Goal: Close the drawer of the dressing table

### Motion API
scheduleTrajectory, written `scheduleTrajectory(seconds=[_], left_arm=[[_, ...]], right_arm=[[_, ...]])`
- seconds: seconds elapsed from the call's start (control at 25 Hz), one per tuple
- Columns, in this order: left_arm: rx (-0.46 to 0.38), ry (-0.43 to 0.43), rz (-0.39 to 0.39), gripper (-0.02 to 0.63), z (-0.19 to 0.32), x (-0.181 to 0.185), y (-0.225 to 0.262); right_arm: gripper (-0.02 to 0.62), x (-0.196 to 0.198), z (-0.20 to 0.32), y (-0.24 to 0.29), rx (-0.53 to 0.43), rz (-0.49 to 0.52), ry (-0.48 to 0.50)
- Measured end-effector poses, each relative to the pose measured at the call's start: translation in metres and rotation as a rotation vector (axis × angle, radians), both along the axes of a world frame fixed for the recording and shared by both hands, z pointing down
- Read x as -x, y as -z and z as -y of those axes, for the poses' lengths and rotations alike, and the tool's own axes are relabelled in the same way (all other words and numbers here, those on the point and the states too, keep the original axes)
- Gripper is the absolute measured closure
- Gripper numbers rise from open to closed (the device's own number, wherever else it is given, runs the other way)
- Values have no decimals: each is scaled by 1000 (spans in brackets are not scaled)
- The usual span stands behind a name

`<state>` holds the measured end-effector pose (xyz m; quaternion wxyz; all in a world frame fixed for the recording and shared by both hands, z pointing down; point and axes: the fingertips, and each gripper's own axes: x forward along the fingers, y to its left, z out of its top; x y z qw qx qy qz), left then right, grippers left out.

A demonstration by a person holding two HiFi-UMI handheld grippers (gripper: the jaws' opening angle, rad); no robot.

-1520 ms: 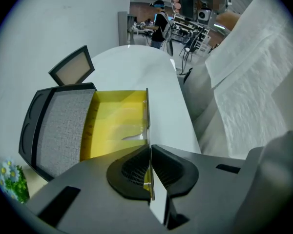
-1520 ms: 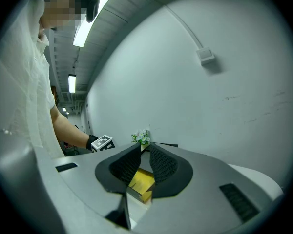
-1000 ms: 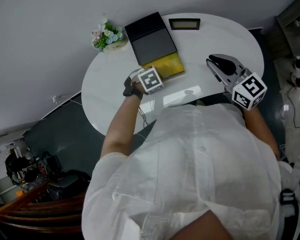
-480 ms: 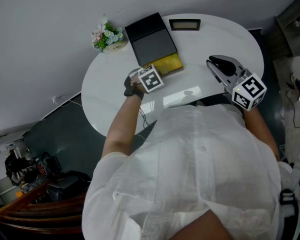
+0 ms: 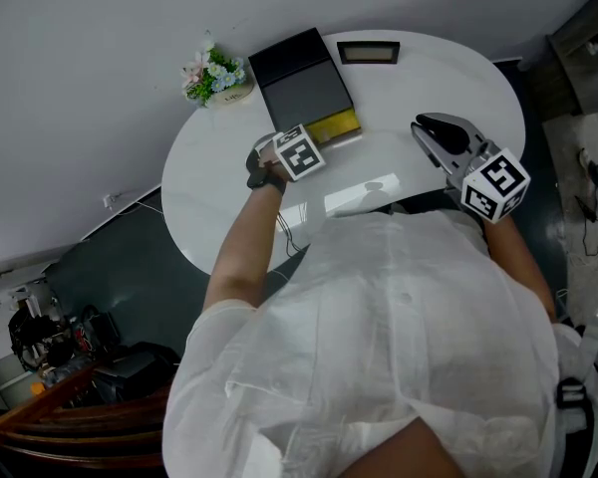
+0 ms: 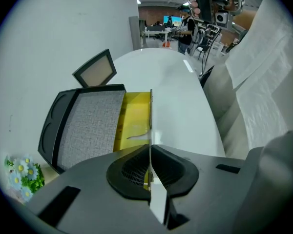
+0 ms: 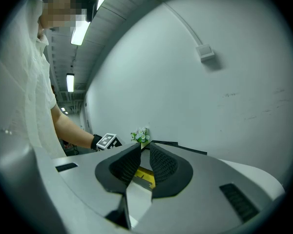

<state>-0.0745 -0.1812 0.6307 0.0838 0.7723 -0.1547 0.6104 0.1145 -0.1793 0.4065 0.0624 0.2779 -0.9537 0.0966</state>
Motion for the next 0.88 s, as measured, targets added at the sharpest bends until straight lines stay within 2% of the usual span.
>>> scheduleTrajectory(seconds=[0.28,0.56,0.88], left_arm=[[-20,0,7,578,10,3,1],[-82,-9,34,571,17,5,2],[-208,-27,68,444,27,9,10]], right_arm=[[552,3,0,-1,6,-2,3],[552,2,3,1,7,1,-5],[552,6,2,2,2,-5,7]])
